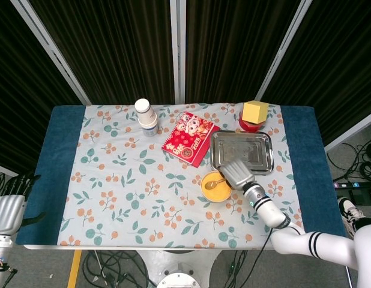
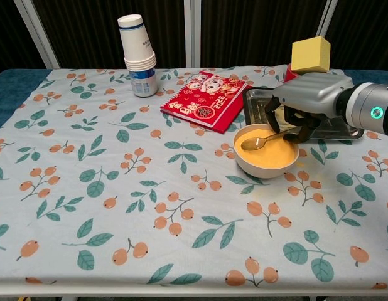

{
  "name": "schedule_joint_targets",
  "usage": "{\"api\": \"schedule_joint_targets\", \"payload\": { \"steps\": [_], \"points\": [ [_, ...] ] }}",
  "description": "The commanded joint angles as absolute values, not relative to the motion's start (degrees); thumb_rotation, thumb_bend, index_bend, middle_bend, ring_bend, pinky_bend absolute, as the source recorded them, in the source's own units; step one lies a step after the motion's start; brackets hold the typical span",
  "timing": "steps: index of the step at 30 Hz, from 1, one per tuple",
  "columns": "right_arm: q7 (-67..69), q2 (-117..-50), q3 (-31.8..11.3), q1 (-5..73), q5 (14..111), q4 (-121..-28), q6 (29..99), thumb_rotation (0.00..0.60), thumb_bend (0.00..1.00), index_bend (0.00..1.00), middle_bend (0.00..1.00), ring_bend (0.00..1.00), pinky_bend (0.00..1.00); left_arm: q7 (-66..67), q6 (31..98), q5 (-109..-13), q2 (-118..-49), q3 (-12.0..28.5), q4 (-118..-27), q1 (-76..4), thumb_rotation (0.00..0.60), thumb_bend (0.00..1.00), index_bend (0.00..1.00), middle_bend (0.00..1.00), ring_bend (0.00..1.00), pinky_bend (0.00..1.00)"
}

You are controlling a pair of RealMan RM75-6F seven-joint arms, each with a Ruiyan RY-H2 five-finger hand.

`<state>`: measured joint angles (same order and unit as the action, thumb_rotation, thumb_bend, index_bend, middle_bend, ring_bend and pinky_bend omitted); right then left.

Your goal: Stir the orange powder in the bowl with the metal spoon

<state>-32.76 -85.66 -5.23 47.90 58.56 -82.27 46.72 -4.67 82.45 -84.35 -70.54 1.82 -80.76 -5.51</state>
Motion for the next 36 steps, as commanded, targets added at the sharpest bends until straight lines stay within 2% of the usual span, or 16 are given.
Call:
{"api": "schedule_joint_targets", "payload": {
  "steps": [1,11,19,29,36],
  "points": [
    [-33.0,-85.8,-5.2,48.1,58.3,-82.2,46.7,0.600,0.33,0.52,0.91,0.91,1.00,-4.8,82.5,-84.3,-70.6,1.8,-80.6,-5.5,0.600,0.09,0.17,0.12,0.07,0.10],
    [-34.1,-85.9,-4.7,48.7,58.1,-82.4,47.6,0.600,0.39,0.61,0.91,0.91,1.00,-5.9,82.5,-84.2,-71.1,1.8,-79.5,-5.3,0.600,0.09,0.17,0.12,0.07,0.10],
    [-37.4,-83.0,-4.0,49.4,60.8,-84.3,49.5,0.600,0.44,0.67,0.91,0.91,1.00,-6.2,82.8,-84.6,-71.2,1.9,-79.2,-5.3,0.600,0.09,0.17,0.12,0.07,0.10],
    [-51.1,-79.7,-0.7,53.3,69.0,-84.4,50.3,0.600,0.49,0.73,0.91,0.90,1.00,-5.8,83.3,-85.1,-71.0,1.9,-79.8,-5.4,0.600,0.09,0.17,0.12,0.07,0.10],
    [-60.2,-80.3,1.2,55.2,72.4,-82.7,49.9,0.600,0.50,0.74,0.91,0.90,1.00,-5.6,83.1,-85.2,-71.1,1.7,-80.0,-5.4,0.600,0.09,0.17,0.12,0.07,0.10]
  ]
}}
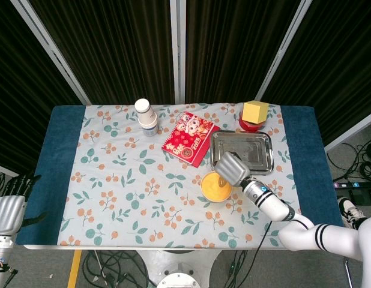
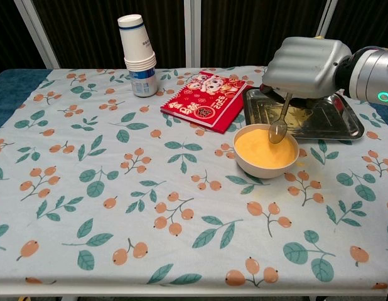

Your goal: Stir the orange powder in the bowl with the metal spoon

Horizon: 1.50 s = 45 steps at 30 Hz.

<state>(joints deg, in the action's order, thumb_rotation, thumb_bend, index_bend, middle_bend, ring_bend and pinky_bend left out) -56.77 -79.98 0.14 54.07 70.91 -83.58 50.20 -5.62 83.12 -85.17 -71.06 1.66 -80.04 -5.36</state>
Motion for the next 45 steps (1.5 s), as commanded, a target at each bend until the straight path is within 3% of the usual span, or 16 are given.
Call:
{"api": "schedule_joint_targets", "payload": {
  "steps": [1,20,34,45],
  "points": [
    [-61.2,-80.6,1.3,55.4,72.4,-82.4,49.7,0.600,0.50,0.75,0.91,0.90,1.00,-5.7,83.1,-85.2,-71.1,1.7,-80.0,-5.4,0.600,0.09,0.17,0.12,0.07,0.10],
    [-73.1,-88.6,1.9,56.2,69.0,-80.4,50.8,0.600,0.50,0.80,0.91,0.90,1.00,-7.6,82.8,-85.1,-72.2,1.4,-78.0,-5.2,0.600,0.09,0.17,0.12,0.07,0.10],
    [-70.5,-84.8,1.2,54.5,69.6,-85.7,53.8,0.600,0.50,0.81,0.92,0.90,1.00,-7.9,83.2,-85.5,-72.4,1.4,-77.7,-5.1,0.600,0.09,0.17,0.12,0.07,0.10],
    [-71.9,-85.3,2.0,55.0,69.5,-82.1,52.3,0.600,0.50,0.81,0.92,0.90,1.00,-8.1,82.8,-85.3,-72.7,1.3,-77.4,-5.1,0.600,0.09,0.17,0.12,0.07,0.10]
  ]
}}
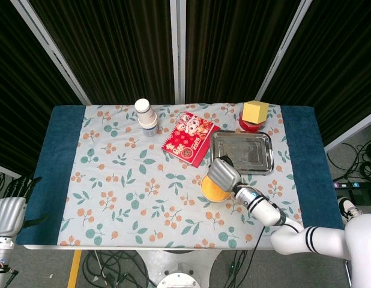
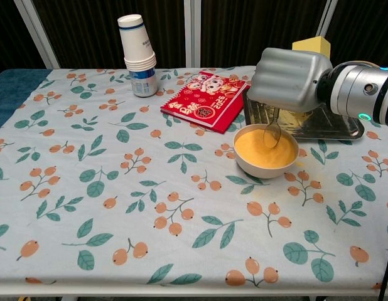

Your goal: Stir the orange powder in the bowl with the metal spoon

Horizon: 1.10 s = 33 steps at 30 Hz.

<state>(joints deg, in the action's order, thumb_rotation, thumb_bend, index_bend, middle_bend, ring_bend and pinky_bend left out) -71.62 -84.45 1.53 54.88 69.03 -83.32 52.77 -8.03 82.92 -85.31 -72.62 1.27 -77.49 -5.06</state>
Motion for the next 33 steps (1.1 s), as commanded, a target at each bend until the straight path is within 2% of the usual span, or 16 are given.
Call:
{"api": "schedule_joint_targets", "payload": {
  "steps": [1,13,23,33],
  "points": [
    [-71.9,-85.8,2.1,55.0,69.5,-81.5,52.1,0.600,0.50,0.81,0.92,0.90,1.00,-8.1,82.8,-85.2,-72.7,1.3,-77.4,-5.1,0.600,0.10,0.17,0.12,0.07,0.10],
    [-65.7,-89.7,1.1,53.3,69.2,-80.3,52.5,0.600,0.51,0.83,0.92,0.91,1.00,-8.3,82.6,-85.0,-72.7,1.1,-77.4,-4.8,0.600,0.09,0.17,0.12,0.07,0.10],
    [-54.8,-89.8,-2.3,50.2,66.8,-80.7,55.1,0.600,0.54,0.84,0.93,0.92,1.00,-7.5,82.7,-85.2,-72.4,1.2,-78.1,-5.1,0.600,0.09,0.17,0.12,0.07,0.10],
    [-51.7,-88.3,-2.8,49.5,67.9,-80.2,55.4,0.600,0.54,0.84,0.93,0.92,1.00,-6.4,82.8,-85.3,-71.7,1.4,-79.4,-5.1,0.600,0.09,0.17,0.12,0.07,0.10]
  ]
}}
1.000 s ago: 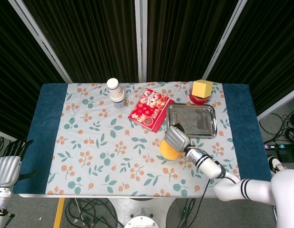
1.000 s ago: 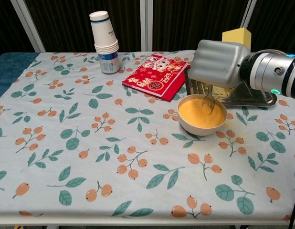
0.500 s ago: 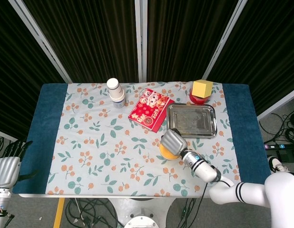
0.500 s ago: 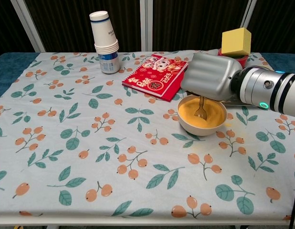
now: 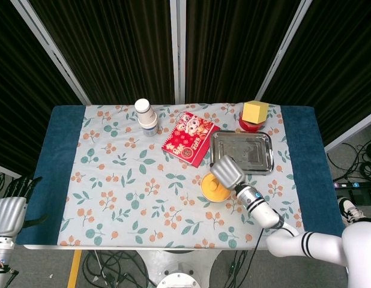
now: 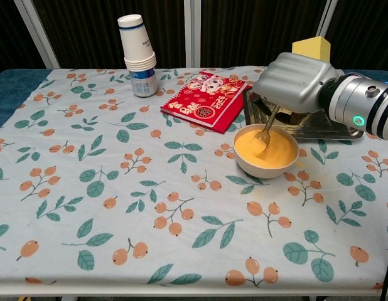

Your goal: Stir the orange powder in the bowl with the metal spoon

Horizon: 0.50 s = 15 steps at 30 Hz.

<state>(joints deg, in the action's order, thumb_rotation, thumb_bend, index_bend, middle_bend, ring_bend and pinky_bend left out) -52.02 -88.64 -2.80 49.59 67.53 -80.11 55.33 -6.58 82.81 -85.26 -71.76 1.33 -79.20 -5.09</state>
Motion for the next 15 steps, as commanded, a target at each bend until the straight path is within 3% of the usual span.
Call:
{"api": "schedule_joint_targets", "payload": {
  "steps": [1,15],
  "points": [
    [-51.6,-88.1,-2.8,49.5,68.2,-80.3,55.4,0.600,0.54,0.84,0.93,0.92,1.00,-6.3,82.9,-85.3,-71.6,1.4,-79.5,-5.1,0.600,0.09,0.17,0.12,0.07,0.10],
    [-51.9,-87.2,-2.5,50.2,71.8,-81.0,55.2,0.600,0.54,0.84,0.93,0.92,1.00,-5.8,82.8,-85.3,-71.3,1.4,-80.0,-5.2,0.600,0.09,0.17,0.12,0.07,0.10]
  ]
}}
